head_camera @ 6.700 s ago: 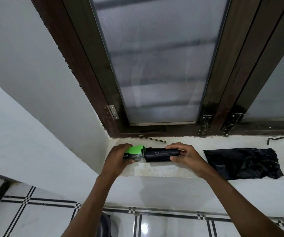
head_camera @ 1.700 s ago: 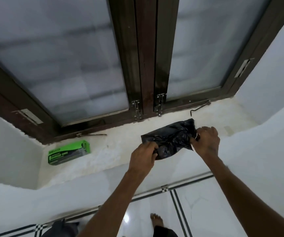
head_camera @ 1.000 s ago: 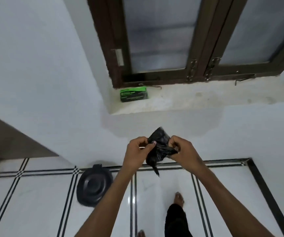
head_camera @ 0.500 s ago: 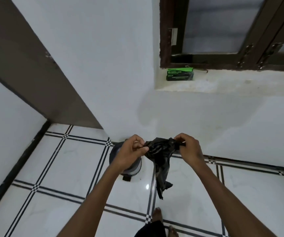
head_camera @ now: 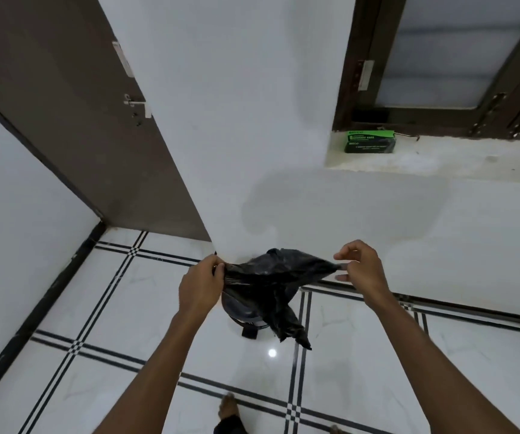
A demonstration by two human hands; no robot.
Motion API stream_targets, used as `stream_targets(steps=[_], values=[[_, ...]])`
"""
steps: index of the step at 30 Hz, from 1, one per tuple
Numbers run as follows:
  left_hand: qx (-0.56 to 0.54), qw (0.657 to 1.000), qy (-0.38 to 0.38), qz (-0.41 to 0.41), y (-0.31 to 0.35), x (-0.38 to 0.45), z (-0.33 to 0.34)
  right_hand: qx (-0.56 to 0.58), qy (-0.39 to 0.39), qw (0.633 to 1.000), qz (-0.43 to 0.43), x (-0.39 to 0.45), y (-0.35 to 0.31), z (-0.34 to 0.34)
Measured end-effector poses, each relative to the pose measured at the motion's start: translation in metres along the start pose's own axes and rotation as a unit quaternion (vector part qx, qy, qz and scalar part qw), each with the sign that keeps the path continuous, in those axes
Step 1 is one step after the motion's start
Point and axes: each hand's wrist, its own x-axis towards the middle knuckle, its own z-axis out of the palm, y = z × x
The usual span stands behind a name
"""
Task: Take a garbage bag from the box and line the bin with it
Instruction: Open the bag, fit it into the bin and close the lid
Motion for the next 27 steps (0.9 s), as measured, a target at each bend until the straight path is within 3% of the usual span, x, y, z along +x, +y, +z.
stream_targets(steps=[2,5,7,10,16,20,24,27], values=[[-0.091,0.995,-0.001,-0.035,-0.027,0.017,-0.015,0.001,0.026,1.000,0.014,-0.004,-0.006,0.026],[-0.241,0.967,-0.069,-0.046,-0.047,0.041,-0.036,-0.049,0.030,0.997,-0.057,-0.018,-0.027,0.075],[-0.298,0.946,-0.119,-0.038,-0.046,0.049,-0.050,-0.076,-0.062,0.989,-0.110,-0.030,-0.038,0.109],[-0.369,0.906,-0.207,-0.029,-0.048,0.058,-0.069,-0.100,-0.203,0.967,-0.116,-0.045,-0.049,0.159],[-0.447,0.841,-0.304,-0.016,-0.058,0.078,-0.084,0.021,-0.186,0.982,-0.031,-0.031,-0.055,0.221],[-0.449,0.835,-0.318,-0.009,-0.064,0.081,-0.083,0.043,-0.237,0.963,0.120,-0.017,-0.054,0.240],[-0.463,0.831,-0.308,-0.008,-0.073,0.086,-0.090,-0.012,-0.272,0.948,0.167,-0.010,-0.043,0.253],[-0.472,0.839,-0.271,-0.012,-0.078,0.087,-0.094,-0.041,-0.220,0.963,0.151,-0.001,-0.019,0.252]])
